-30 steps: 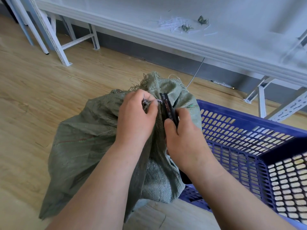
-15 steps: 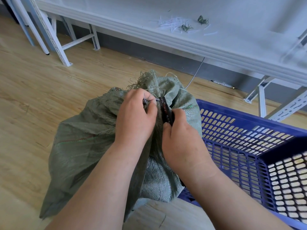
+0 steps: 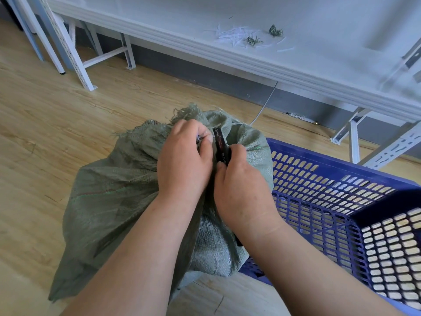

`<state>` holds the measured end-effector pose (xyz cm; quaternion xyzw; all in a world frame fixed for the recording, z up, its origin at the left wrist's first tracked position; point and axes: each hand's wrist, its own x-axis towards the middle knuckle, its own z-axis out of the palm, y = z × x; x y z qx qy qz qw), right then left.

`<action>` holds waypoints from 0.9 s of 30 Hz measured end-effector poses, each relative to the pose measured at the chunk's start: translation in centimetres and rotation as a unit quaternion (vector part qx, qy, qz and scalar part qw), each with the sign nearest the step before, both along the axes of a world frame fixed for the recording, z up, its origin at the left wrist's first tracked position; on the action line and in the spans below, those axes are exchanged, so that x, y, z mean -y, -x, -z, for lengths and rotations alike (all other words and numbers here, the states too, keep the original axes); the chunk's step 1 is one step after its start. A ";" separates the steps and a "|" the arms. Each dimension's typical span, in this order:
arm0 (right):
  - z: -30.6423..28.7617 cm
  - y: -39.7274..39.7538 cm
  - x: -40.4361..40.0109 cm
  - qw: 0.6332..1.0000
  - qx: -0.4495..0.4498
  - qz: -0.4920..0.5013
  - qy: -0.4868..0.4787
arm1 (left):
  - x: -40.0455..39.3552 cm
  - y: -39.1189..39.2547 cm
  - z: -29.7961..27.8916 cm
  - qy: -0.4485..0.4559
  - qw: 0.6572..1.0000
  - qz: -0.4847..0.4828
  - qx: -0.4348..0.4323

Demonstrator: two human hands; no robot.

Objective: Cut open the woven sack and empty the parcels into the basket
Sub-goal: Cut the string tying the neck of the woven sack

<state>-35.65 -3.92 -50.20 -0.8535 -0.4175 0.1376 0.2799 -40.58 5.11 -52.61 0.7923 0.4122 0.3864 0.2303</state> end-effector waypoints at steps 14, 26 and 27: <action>-0.4 -0.2 0.3 0.999 -0.030 -0.016 -0.003 | -0.7 -0.2 0.9 0.009 0.999 0.011 0.034; -0.8 -0.2 0.4 1.000 -0.023 -0.014 0.005 | -0.5 -0.4 1.0 -0.016 0.999 0.014 0.031; -0.9 -0.2 0.2 1.000 -0.026 -0.013 0.004 | -0.5 -0.4 0.9 -0.018 0.999 0.014 0.033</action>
